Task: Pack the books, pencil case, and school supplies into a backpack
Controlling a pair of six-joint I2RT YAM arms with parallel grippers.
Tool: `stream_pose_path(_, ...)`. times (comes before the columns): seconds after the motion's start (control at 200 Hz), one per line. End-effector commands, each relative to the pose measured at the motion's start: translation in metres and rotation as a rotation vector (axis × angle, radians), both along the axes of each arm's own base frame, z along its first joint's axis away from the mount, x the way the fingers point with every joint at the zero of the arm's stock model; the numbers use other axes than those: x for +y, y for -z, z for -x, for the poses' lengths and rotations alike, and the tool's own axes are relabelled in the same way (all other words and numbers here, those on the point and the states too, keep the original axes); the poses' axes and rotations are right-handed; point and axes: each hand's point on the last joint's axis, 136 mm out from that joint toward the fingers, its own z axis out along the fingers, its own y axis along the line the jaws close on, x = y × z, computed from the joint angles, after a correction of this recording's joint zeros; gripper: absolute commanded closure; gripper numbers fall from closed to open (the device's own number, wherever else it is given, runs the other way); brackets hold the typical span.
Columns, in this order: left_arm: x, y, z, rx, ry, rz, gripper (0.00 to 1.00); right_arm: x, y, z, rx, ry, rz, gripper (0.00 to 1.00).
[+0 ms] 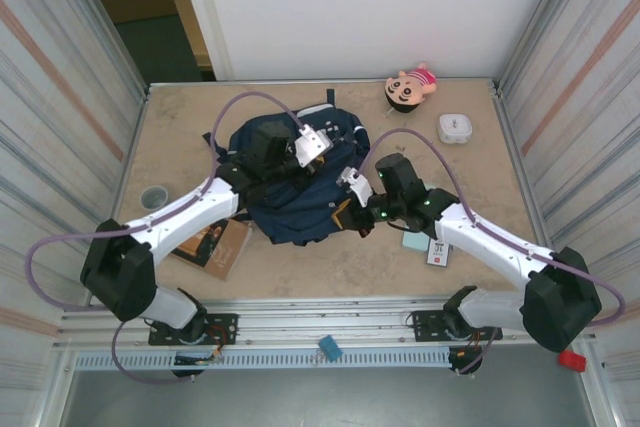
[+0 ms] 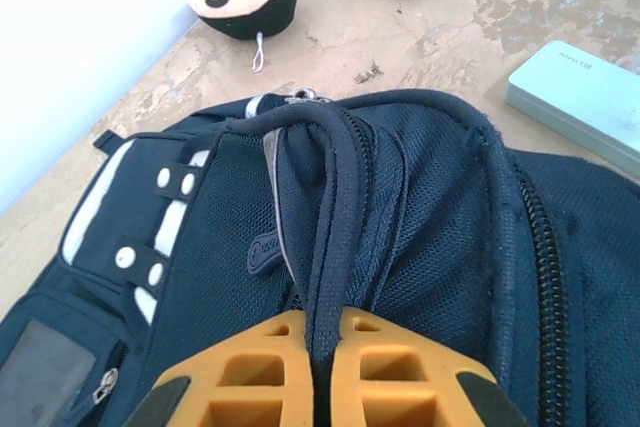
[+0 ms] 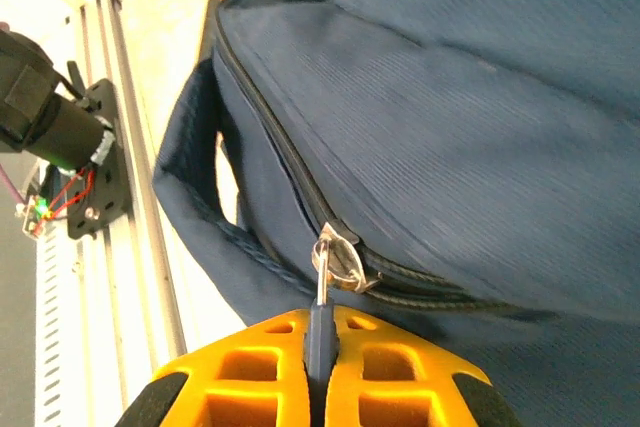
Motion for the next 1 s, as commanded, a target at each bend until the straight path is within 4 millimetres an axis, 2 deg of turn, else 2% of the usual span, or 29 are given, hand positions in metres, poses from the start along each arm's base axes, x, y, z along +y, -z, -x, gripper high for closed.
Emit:
stream_pose_path(0.0, -0.023, -0.058, -0.015, -0.114, 0.009, 0.176, 1.0, 0.019, -0.022, 0.001, 0.032, 0.031, -0.078, 1.0)
stream_pose_path(0.07, -0.027, -0.061, -0.011, -0.119, 0.039, 0.194, 1.0, 0.018, -0.023, -0.002, 0.042, 0.068, -0.093, 1.0)
stream_pose_path(0.11, -0.028, -0.063, -0.009, -0.127, 0.059, 0.196, 1.0, 0.015, -0.025, -0.005, 0.05, 0.097, -0.1, 0.92)
stream_pose_path(0.15, -0.029, -0.064, -0.006, -0.137, 0.08, 0.197, 1.0, 0.011, -0.028, -0.009, 0.069, 0.13, -0.116, 0.81)
stream_pose_path(0.256, -0.029, -0.068, 0.004, -0.147, 0.149, 0.212, 1.0, -0.004, -0.039, -0.021, 0.15, 0.261, -0.196, 0.4)
stream_pose_path(0.286, -0.028, -0.069, 0.006, -0.149, 0.17, 0.22, 1.0, -0.009, -0.04, -0.026, 0.171, 0.315, -0.211, 0.35)
stream_pose_path(0.421, -0.027, -0.073, 0.018, -0.155, 0.255, 0.254, 1.0, -0.045, -0.029, -0.051, 0.35, 0.619, -0.27, 0.19)
stream_pose_path(0.526, -0.03, -0.076, 0.03, -0.161, 0.329, 0.269, 1.0, -0.057, -0.022, -0.062, 0.483, 0.726, -0.319, 0.13)
stream_pose_path(0.697, -0.036, -0.08, 0.041, -0.153, 0.41, 0.286, 1.0, -0.042, -0.039, -0.072, 0.551, 0.673, -0.418, 0.08)
stream_pose_path(0.862, -0.042, -0.079, 0.049, -0.128, 0.471, 0.296, 1.0, -0.037, -0.057, -0.08, 0.528, 0.662, -0.493, 0.12)
stream_pose_path(0.907, -0.044, -0.08, 0.053, -0.119, 0.496, 0.302, 1.0, -0.037, -0.059, -0.082, 0.523, 0.665, -0.502, 0.19)
stream_pose_path(0.997, -0.045, -0.077, 0.055, -0.106, 0.512, 0.307, 1.0, -0.037, -0.061, -0.085, 0.519, 0.674, -0.52, 0.48)
